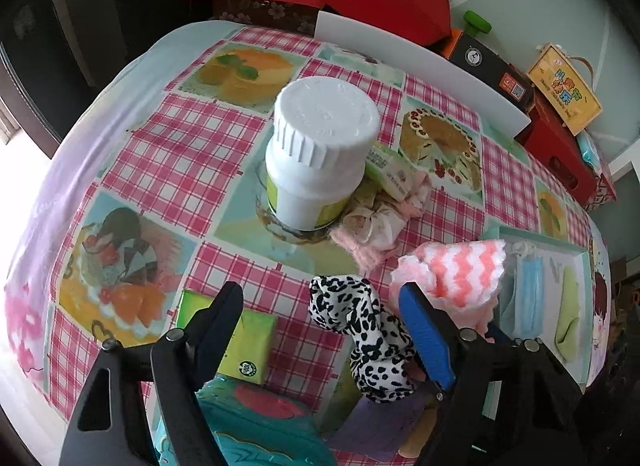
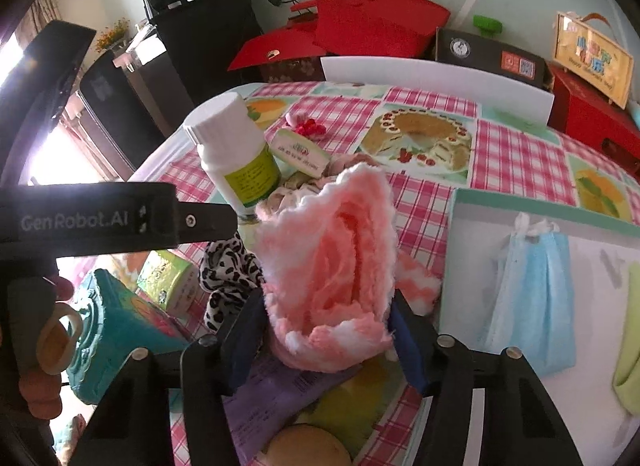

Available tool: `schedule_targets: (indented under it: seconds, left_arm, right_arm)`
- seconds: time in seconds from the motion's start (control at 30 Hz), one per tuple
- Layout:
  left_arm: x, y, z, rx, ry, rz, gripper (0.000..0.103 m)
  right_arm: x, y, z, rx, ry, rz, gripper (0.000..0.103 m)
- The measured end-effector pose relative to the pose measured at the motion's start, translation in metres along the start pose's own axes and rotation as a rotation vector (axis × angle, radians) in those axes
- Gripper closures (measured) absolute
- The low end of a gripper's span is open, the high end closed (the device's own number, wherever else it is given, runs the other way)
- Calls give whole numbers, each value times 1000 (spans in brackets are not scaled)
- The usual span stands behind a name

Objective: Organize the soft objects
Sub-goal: 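Grasp the pink knitted piece with the right gripper while the left grasps the leopard scrunchie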

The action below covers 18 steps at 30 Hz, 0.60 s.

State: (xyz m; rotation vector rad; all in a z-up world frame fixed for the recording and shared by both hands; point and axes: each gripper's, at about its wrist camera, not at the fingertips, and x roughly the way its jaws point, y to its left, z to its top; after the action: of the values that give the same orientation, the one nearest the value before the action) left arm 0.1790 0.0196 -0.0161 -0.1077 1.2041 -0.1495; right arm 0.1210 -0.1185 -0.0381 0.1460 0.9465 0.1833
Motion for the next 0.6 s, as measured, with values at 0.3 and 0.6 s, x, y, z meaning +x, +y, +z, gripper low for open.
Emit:
schedule_targets:
  seconds: [0.3,0.6]
  left_arm:
    - [18,-15,-4,54,61,-25,49]
    - [26,-24,-6,91,79,-12,60]
  right_arm:
    - [4,-5,-1,32,14,28,59]
    - [9,-7,-4,54,28,47,65]
